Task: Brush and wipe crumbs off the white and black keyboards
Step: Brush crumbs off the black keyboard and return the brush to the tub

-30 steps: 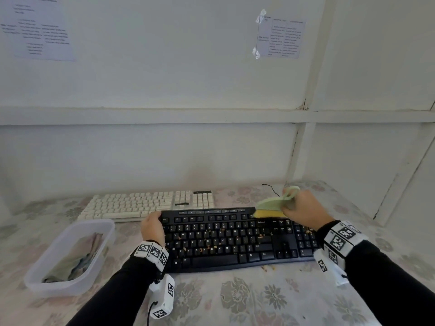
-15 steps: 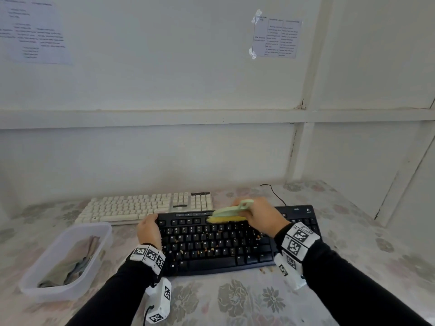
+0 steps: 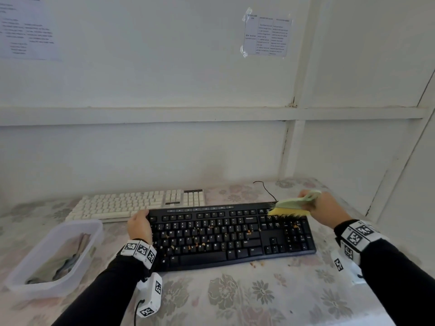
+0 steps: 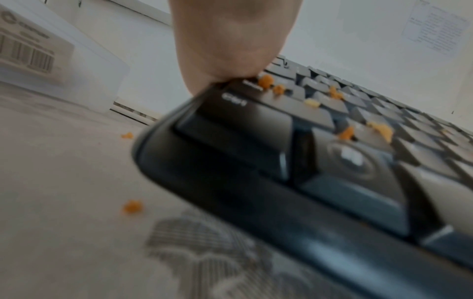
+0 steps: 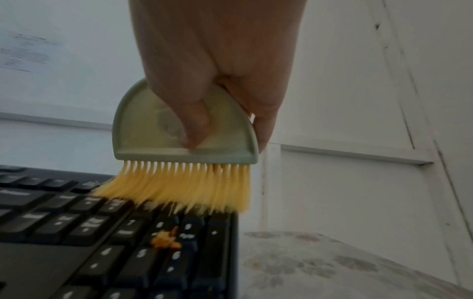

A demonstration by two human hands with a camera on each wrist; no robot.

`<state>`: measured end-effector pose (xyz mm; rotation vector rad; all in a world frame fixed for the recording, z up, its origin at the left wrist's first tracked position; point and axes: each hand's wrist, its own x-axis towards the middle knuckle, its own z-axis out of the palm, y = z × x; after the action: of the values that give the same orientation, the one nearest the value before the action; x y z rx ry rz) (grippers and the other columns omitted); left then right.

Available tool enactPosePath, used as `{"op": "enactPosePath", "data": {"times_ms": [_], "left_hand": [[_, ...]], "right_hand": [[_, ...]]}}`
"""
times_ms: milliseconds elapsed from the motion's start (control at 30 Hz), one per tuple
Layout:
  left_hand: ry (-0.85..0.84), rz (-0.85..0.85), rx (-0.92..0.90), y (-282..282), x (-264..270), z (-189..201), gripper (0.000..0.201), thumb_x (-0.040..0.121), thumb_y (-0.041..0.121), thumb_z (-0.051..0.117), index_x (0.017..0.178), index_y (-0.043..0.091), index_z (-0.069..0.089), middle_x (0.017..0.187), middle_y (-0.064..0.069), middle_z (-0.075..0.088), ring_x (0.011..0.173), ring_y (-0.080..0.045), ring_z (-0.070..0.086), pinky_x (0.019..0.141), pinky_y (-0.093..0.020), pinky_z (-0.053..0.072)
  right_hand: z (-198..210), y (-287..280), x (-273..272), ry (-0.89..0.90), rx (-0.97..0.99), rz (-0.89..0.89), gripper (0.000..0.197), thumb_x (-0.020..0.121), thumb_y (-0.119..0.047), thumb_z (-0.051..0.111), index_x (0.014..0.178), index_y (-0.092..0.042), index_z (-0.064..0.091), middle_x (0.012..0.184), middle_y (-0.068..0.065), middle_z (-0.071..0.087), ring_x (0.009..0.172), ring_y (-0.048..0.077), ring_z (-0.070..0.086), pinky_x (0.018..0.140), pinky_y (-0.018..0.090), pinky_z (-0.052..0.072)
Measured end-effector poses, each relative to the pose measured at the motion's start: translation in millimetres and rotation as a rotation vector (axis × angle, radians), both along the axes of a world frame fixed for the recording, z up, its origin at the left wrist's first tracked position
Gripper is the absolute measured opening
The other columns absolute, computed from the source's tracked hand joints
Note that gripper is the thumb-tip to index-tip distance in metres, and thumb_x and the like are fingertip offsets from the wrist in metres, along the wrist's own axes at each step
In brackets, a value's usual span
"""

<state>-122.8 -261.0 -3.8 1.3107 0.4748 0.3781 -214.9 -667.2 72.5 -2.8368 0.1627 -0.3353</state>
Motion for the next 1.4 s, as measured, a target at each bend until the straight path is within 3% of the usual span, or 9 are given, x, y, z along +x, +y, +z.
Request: {"op": "enactPosePath", "data": {"times_ms": [100, 233, 367, 533, 700, 767, 967, 1133, 1400], "left_hand": [[-0.007, 0.009, -0.002, -1, 0, 0, 0.009, 0.090, 0.010, 0.048, 0.084, 0.004, 0.050, 0.067, -0.004, 0.043, 0.064, -0.017, 0.040, 0.056, -0.026, 0.034], [-0.032, 0.003, -0.016, -3, -4, 3, 0.010, 0.091, 0.008, 0.047, 0.088, 0.002, 0.054, 0.072, -0.004, 0.049, 0.073, -0.020, 0.046, 0.063, -0.029, 0.039], [-0.044, -0.026, -0.052, -1, -5, 5, 0.013, 0.090, 0.007, 0.048, 0.092, -0.001, 0.058, 0.089, -0.012, 0.056, 0.087, -0.022, 0.050, 0.074, -0.031, 0.041], [-0.019, -0.057, -0.112, 5, 0, -2, 0.025, 0.087, 0.008, 0.051, 0.098, -0.010, 0.063, 0.093, -0.014, 0.060, 0.092, -0.027, 0.055, 0.090, -0.045, 0.047], [-0.119, -0.090, -0.113, 1, -16, 13, 0.036, 0.094, -0.003, 0.035, 0.067, 0.014, 0.052, 0.060, 0.001, 0.054, 0.060, -0.010, 0.053, 0.057, -0.013, 0.044], [-0.130, -0.112, -0.115, 2, -18, 13, 0.037, 0.095, -0.002, 0.034, 0.069, 0.014, 0.054, 0.063, 0.002, 0.058, 0.059, -0.003, 0.058, 0.050, -0.007, 0.041], [-0.025, -0.118, -0.182, 9, 3, -4, 0.025, 0.087, 0.016, 0.047, 0.072, 0.007, 0.064, 0.075, -0.009, 0.061, 0.085, -0.028, 0.054, 0.076, -0.037, 0.043], [-0.035, -0.109, -0.179, 8, 0, 1, 0.027, 0.091, 0.009, 0.044, 0.071, 0.008, 0.062, 0.076, -0.007, 0.061, 0.078, -0.025, 0.057, 0.069, -0.031, 0.046], [-0.088, -0.076, -0.169, 6, 0, 0, 0.030, 0.091, 0.005, 0.043, 0.067, 0.009, 0.059, 0.072, -0.005, 0.058, 0.071, -0.019, 0.053, 0.063, -0.026, 0.043]], "right_hand": [[14, 0, -1, 0.049, -0.052, -0.105, 0.031, 0.081, 0.006, 0.049, 0.095, -0.019, 0.063, 0.074, 0.003, 0.055, 0.064, 0.019, 0.051, 0.059, 0.022, 0.039], [35, 31, 1, -0.051, -0.045, -0.047, 0.014, 0.083, -0.036, 0.052, 0.095, -0.032, 0.056, 0.076, 0.000, 0.063, 0.057, 0.008, 0.053, 0.053, 0.016, 0.045], [43, 121, 8, -0.099, 0.144, 0.214, 0.018, 0.089, -0.016, 0.057, 0.106, -0.015, 0.058, 0.086, 0.004, 0.063, 0.062, 0.012, 0.056, 0.054, 0.010, 0.041], [25, 229, 23, 0.042, 0.128, 0.507, 0.030, 0.094, -0.012, 0.047, 0.124, -0.009, 0.052, 0.063, -0.010, 0.044, 0.048, 0.004, 0.043, 0.041, 0.006, 0.037], [7, 283, 32, 0.074, 0.053, 0.619, 0.031, 0.094, -0.009, 0.043, 0.125, -0.007, 0.052, 0.079, 0.011, 0.059, 0.055, 0.016, 0.045, 0.052, 0.020, 0.037], [1, 286, 31, 0.092, 0.012, 0.601, 0.026, 0.094, -0.008, 0.044, 0.117, -0.003, 0.055, 0.082, 0.014, 0.057, 0.062, 0.019, 0.047, 0.056, 0.026, 0.035], [-7, 260, 34, 0.105, -0.054, 0.551, 0.031, 0.091, -0.004, 0.045, 0.119, -0.012, 0.057, 0.077, 0.006, 0.052, 0.060, 0.019, 0.045, 0.062, 0.024, 0.037], [-15, 223, 29, 0.058, 0.017, 0.530, 0.024, 0.086, -0.003, 0.051, 0.101, -0.020, 0.058, 0.084, 0.006, 0.065, 0.074, 0.024, 0.060, 0.063, 0.025, 0.044], [-19, 147, 14, -0.026, 0.043, 0.399, 0.015, 0.088, -0.008, 0.055, 0.082, -0.021, 0.055, 0.062, -0.007, 0.054, 0.061, 0.017, 0.054, 0.056, 0.029, 0.044]]}}
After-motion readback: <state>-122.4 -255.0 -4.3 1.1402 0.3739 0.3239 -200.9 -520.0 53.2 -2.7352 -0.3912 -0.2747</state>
